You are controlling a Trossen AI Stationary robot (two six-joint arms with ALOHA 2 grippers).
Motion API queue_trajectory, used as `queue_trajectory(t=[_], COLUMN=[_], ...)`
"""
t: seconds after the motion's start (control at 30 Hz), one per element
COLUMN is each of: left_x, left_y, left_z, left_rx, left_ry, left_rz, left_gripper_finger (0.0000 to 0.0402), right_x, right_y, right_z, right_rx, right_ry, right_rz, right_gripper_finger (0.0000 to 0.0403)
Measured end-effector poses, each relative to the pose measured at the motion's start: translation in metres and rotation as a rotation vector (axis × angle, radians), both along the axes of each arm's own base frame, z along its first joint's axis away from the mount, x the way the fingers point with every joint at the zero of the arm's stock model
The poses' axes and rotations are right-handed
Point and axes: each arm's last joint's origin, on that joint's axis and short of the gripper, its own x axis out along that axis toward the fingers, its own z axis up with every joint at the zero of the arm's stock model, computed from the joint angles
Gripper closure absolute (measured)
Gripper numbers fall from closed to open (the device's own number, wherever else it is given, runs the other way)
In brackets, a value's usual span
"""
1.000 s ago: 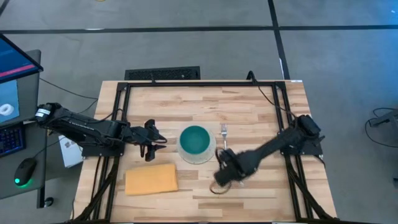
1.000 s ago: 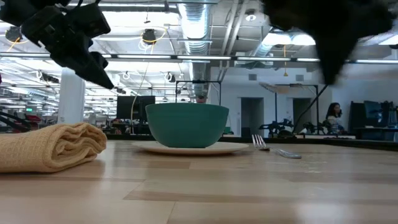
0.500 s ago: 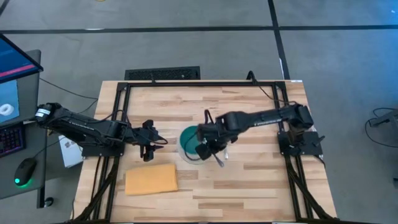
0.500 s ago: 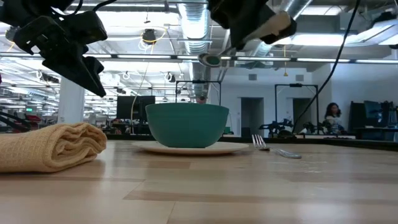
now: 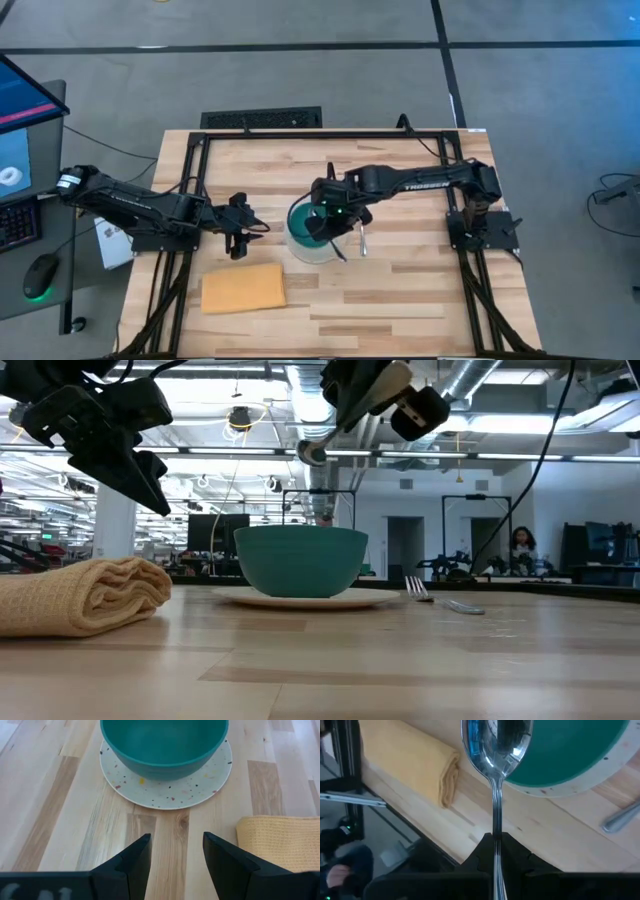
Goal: Set table place
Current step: Put the spoon into the bowl
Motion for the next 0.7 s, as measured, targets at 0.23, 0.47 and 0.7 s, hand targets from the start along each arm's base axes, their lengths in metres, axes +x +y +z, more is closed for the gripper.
queue_trajectory(t=[0.23, 0.47, 0.7], left_x=[0.000, -0.001, -0.001], left_y=[0.000, 0.000, 0.000], left_z=[0.000, -0.001, -0.001], left_rx=[0.001, 0.002, 0.007], left_ry=[0.003, 0.012, 0.020], left_rz=[-0.001, 0.000, -0.003], left_gripper_finger=[0.0233, 0.0233, 0.0233], right_x=[0.001, 0.001, 0.027], right_y=[-0.005, -0.007, -0.009], right_z=[-0.005, -0.005, -0.038], right_rx=[0.013, 0.023, 0.117], right_ry=[0.008, 0.008, 0.014], right_rz=[-0.024, -0.052, -0.017], right_gripper_finger=[0.0368, 0.0368, 0.0368])
